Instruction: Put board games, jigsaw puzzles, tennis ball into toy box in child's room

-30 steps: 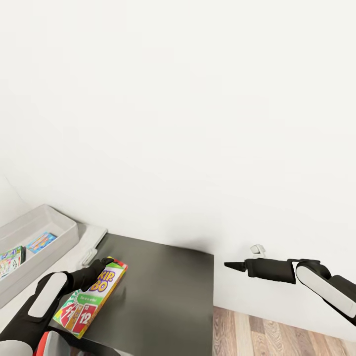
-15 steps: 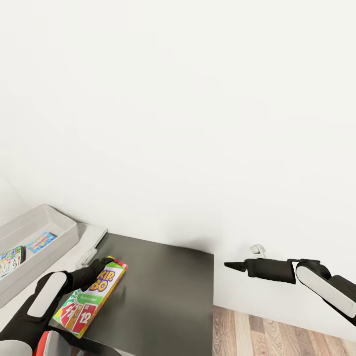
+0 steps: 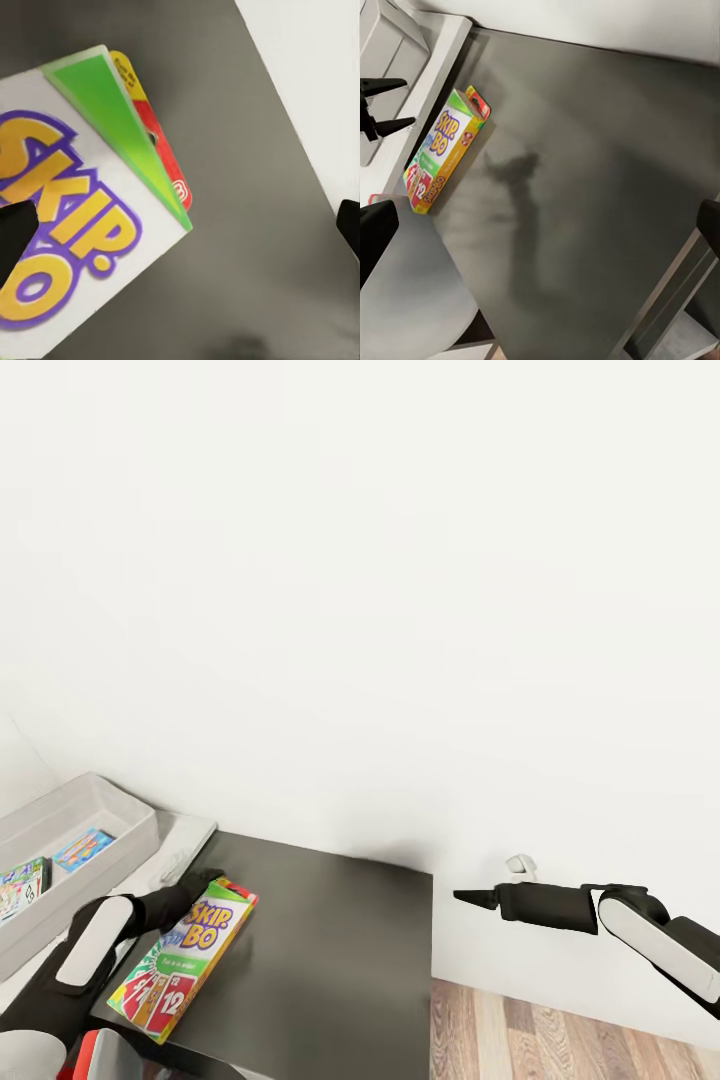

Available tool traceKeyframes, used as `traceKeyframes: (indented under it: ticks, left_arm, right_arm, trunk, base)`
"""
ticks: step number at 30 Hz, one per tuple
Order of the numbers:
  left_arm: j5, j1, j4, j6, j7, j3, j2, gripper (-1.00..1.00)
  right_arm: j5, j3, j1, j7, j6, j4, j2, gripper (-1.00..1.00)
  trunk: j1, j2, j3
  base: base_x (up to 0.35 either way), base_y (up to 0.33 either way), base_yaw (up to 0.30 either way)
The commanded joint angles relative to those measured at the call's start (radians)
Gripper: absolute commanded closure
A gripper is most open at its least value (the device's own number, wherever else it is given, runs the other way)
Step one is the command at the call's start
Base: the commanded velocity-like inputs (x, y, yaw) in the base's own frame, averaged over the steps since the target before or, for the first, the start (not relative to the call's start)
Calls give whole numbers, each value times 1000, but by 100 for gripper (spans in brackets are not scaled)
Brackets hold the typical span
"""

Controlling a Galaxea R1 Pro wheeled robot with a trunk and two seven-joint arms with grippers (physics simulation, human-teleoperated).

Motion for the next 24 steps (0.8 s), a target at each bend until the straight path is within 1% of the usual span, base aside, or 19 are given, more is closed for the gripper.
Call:
traceKeyframes:
  ticks: [1,2,3,4,6,7,9,10,11,12,14,15,17,24]
  left_arm:
    - [-7,-8,0,-3,9,1,0,-100]
    - [-7,-8,0,-3,9,1,0,-100]
    - [-26,-14,1,-12,9,1,0,-100]
    - [-26,-14,1,-12,9,1,0,-100]
    - [-62,-24,2,-33,9,2,-2,-100]
    - [-62,-24,2,-33,9,2,-2,-100]
    - [-94,-31,3,-58,9,1,-3,-100]
    - [-94,-31,3,-58,9,1,-3,-100]
    - [-107,-33,4,-70,9,1,-4,-100]
    - [-107,-33,4,-70,9,1,-4,-100]
    - [-125,-36,4,-90,8,1,-4,-100]
    - [-125,-36,4,-90,8,1,-4,-100]
    - [-136,-38,6,-104,7,0,-3,-100]
    - [-149,-40,20,-120,-5,-3,-6,-100]
  right_arm:
    - [-6,3,-2,0,2,0,-1,-100]
    - [-6,3,-2,0,2,0,-1,-100]
    - [-6,3,-2,0,1,0,-1,-100]
    - [-6,3,-2,0,1,0,-1,-100]
    - [-6,3,-2,0,0,0,-1,-100]
    - [-6,3,-2,0,0,0,-1,-100]
    - [-6,2,-2,-1,-2,0,-1,-100]
    - [-6,2,-2,-1,-2,0,-1,-100]
    - [-6,2,-2,-1,-3,0,-1,-100]
    - [-6,2,-2,-1,-3,0,-1,-100]
    - [-6,2,-2,-1,-3,0,-1,-100]
    - [-6,2,-2,-1,-3,0,-1,-100]
    - [-6,2,-2,-1,-3,0,-1,-100]
    - [-6,2,-2,0,-4,0,-1,-100]
  trunk:
    - [1,-2,-2]
    - [1,-2,-2]
    - [1,-2,-2]
    - [1,-2,-2]
    - [1,-2,-2]
    - [1,-2,-2]
    - [1,-2,-2]
    - [1,-2,-2]
    - [1,-2,-2]
    - [1,-2,-2]
    - [1,-2,-2]
    - [1,-2,-2]
    - [1,-2,-2]
    - [1,-2,-2]
  base:
    - [0,0,0]
    - [0,0,0]
    - [0,0,0]
    - [0,0,0]
    - [0,0,0]
    - [0,0,0]
    - [0,0,0]
    - [0,0,0]
    - [0,0,0]
    - [0,0,0]
    - [0,0,0]
    - [0,0,0]
    - [0,0,0]
    - [0,0,0]
